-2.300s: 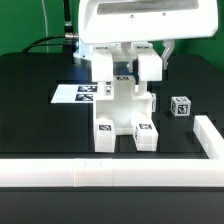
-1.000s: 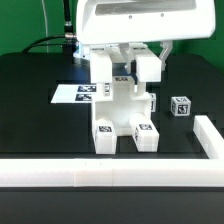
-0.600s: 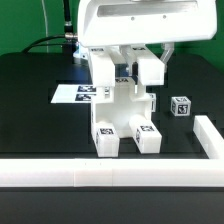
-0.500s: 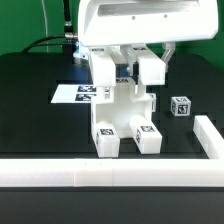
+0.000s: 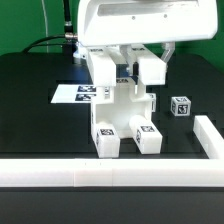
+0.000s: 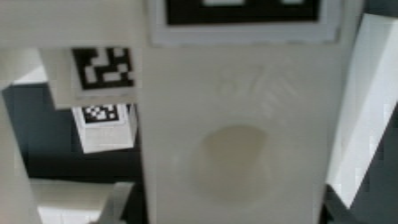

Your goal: Assemble chair

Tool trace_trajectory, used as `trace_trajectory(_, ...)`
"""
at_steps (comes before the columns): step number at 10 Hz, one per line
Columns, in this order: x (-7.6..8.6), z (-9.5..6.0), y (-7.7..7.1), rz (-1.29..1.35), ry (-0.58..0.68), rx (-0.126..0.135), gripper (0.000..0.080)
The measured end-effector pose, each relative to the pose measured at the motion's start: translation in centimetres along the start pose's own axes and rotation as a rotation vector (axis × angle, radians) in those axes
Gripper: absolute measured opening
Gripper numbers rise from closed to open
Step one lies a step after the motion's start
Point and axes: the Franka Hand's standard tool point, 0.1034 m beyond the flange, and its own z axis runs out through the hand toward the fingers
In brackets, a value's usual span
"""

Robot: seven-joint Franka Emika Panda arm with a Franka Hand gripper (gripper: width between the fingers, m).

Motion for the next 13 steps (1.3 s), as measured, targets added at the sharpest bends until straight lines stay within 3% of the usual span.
trace_trajectory(4, 0.03, 0.01, -0.04, 0.002, 0.005, -0.002, 0.0289)
trace_trajectory(6, 0.26, -0.01, -0.63, -0.037, 0.033, -0.017, 0.0289)
trace_trajectory(13, 0.78, 0.01, -0.54, -0.051, 0.038, -0.019, 0.0289)
